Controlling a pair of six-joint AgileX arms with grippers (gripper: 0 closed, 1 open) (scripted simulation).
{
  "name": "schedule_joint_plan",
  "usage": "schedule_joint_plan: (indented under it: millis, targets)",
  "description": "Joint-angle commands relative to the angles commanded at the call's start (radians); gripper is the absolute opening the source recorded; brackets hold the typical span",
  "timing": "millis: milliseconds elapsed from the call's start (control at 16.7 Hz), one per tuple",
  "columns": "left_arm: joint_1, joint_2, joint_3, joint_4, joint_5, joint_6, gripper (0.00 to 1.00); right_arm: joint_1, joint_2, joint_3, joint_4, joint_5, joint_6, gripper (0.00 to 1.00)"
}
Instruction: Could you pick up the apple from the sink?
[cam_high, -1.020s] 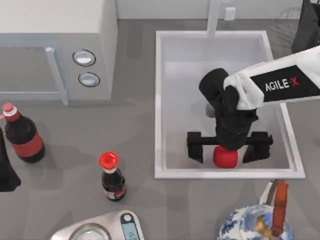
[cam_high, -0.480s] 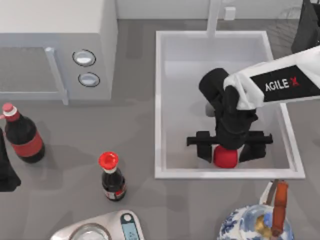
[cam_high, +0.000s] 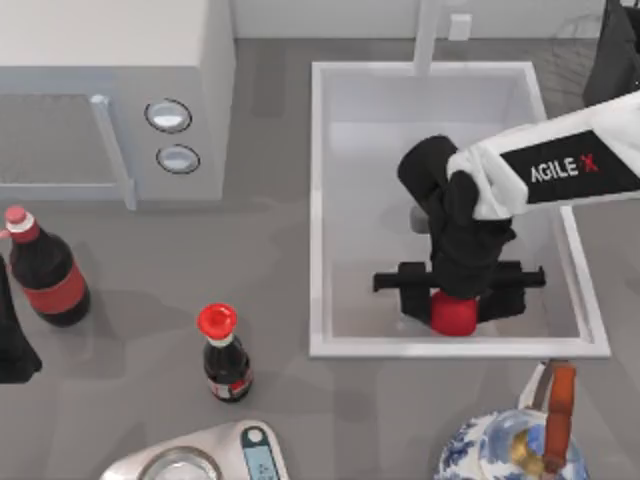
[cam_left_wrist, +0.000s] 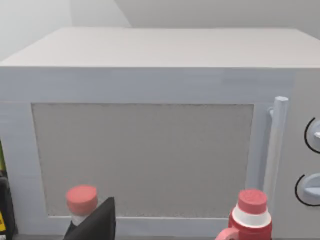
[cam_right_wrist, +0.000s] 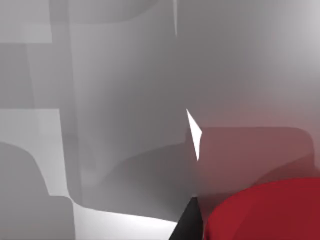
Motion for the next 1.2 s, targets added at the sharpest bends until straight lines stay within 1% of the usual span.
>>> schedule_joint_plan:
  millis: [120, 180, 300, 480, 600, 960, 1080, 1200]
  targets:
    - [0.0, 0.0, 0.0, 0.0, 0.0, 0.0, 1.0, 0.0, 0.0, 0.0, 0.0, 0.0, 0.0, 0.0]
    - [0.0, 0.0, 0.0, 0.0, 0.0, 0.0, 1.0, -0.002, -0.067, 0.016, -0.037, 0.023, -0.013, 0.0]
    - [0.0, 0.0, 0.0, 0.0, 0.0, 0.0, 1.0, -0.002, -0.069, 0.029, -0.052, 0.023, -0.012, 0.0]
    - [0.0, 0.0, 0.0, 0.0, 0.0, 0.0, 1.0, 0.0, -0.085, 0.121, -0.152, 0.023, -0.011, 0.0]
    - [0.0, 0.0, 0.0, 0.0, 0.0, 0.0, 1.0, 0.001, -0.107, 0.214, -0.272, 0.023, -0.01, 0.0]
    - [0.0, 0.0, 0.0, 0.0, 0.0, 0.0, 1.0, -0.002, -0.213, 0.532, -0.739, 0.022, -0.015, 0.0]
    - [0.0, 0.0, 0.0, 0.0, 0.0, 0.0, 1.0, -0.005, -0.249, 0.615, -0.845, 0.021, -0.017, 0.0]
    - [0.0, 0.0, 0.0, 0.0, 0.0, 0.0, 1.0, -0.007, -0.277, 0.669, -0.909, 0.021, -0.02, 0.0]
